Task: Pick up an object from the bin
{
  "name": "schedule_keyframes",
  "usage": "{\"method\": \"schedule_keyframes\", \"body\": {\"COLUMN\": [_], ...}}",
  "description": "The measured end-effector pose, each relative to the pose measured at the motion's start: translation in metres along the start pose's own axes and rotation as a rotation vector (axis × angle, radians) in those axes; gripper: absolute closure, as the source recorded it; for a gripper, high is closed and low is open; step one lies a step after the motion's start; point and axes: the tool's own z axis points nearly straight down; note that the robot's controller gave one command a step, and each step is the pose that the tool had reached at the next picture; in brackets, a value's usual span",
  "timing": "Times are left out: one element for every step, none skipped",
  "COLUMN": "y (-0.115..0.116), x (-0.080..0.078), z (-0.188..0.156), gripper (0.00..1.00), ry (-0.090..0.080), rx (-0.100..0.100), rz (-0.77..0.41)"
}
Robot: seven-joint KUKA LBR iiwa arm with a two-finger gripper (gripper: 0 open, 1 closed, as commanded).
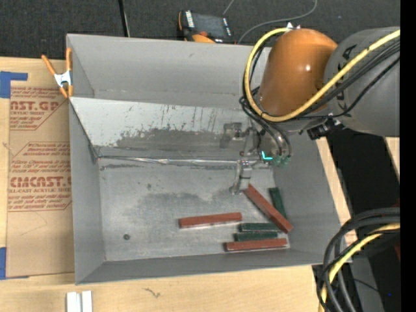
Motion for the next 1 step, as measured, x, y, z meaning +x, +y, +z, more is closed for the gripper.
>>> {"method": "schedule_keyframes", "body": {"y": [0.0214], "x": [0.0669], "z": [0.1418], "gripper": [0.0], "ry": [0.003], "rx": [0.0], "rz": [-0.083]}}
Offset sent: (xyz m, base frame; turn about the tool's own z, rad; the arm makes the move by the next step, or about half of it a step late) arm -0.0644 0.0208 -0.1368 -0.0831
